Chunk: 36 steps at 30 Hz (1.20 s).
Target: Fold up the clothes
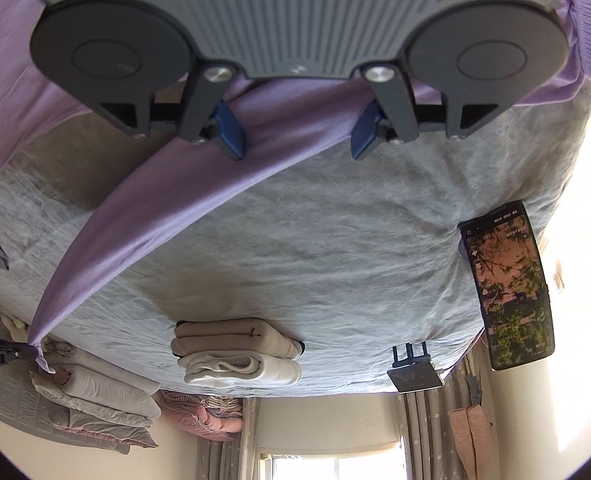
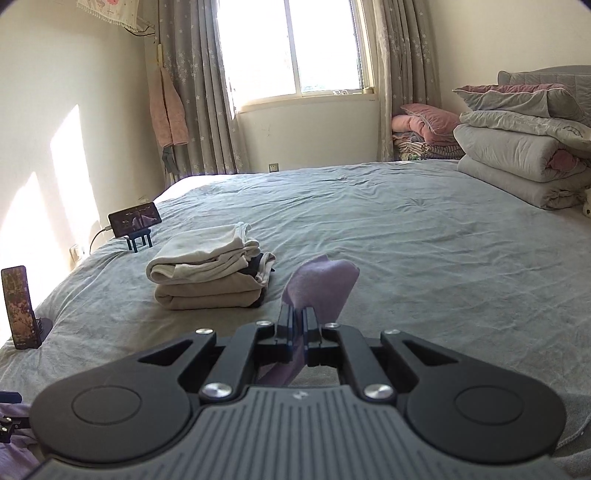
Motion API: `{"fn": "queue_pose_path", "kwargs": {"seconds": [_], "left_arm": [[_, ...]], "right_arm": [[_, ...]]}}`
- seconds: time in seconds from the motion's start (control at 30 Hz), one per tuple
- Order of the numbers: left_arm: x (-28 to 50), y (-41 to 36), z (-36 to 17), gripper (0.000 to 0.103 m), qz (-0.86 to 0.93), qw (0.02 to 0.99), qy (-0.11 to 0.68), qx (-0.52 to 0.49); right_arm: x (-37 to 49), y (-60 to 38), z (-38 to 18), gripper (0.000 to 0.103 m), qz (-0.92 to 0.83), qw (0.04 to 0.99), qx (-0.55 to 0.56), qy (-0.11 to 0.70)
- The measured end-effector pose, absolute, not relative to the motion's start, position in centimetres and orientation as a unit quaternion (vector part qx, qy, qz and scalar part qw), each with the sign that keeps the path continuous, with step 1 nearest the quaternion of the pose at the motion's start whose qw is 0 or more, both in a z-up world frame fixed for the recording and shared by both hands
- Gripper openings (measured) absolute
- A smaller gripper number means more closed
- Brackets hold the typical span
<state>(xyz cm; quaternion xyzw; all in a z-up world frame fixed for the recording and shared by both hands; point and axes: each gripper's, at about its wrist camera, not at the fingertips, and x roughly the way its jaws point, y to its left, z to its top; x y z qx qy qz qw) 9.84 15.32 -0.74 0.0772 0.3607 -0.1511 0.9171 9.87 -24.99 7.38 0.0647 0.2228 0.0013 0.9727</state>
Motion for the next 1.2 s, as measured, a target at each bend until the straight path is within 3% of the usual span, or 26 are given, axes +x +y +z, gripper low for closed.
{"fn": "queue_pose_path", "kwargs": {"seconds": [0.03,0.1,0.2,0.63,0.73,0.77,0.87,0.9,0.97,1.2], "left_arm": [[10.0,15.3,-1.0,0.042,-0.153,0.916,0.363,0.078],[10.3,15.0,-1.2,0.002,-0.148,0.917,0.361,0.084],[10.4,15.0,-0.8,0.002,-0.127,0.927,0.344,0.082],[15.1,15.9,-1.5,0.002,-0.006,0.947,0.320,0.024],[15.5,15.6,-1.9,0.008,-0.005,0.944,0.329,0.037],[15.4,15.5,-1.7,0.014,-0.005,0.944,0.327,0.040],[14.6,15.4,-1.0,0.048,-0.011,0.948,0.314,0.046],[14.1,15.3,-0.7,0.049,-0.016,0.951,0.306,0.047],[13.2,15.2,-0.1,0.049,-0.028,0.953,0.300,0.046],[9.8,13.2,1.1,0.049,-0.102,0.946,0.304,0.041]], "right_arm": [[10.3,-24.9,7.1,0.005,0.000,0.972,0.065,0.227],[11.3,-24.8,6.6,0.005,-0.002,0.970,0.063,0.234],[12.9,-24.3,5.7,0.005,-0.006,0.967,0.056,0.249],[22.3,-21.2,0.7,0.005,-0.010,0.952,0.056,0.300],[23.3,-21.0,-0.3,0.006,-0.004,0.949,0.067,0.308],[23.4,-21.1,-0.5,0.010,-0.002,0.948,0.071,0.310],[23.4,-21.6,-0.6,0.017,-0.001,0.944,0.089,0.317],[23.1,-22.0,-0.6,0.019,0.001,0.943,0.098,0.318],[22.6,-22.9,-0.5,0.045,-0.001,0.941,0.113,0.318],[19.7,-24.1,-0.7,0.047,0.024,0.932,0.123,0.341]]}}
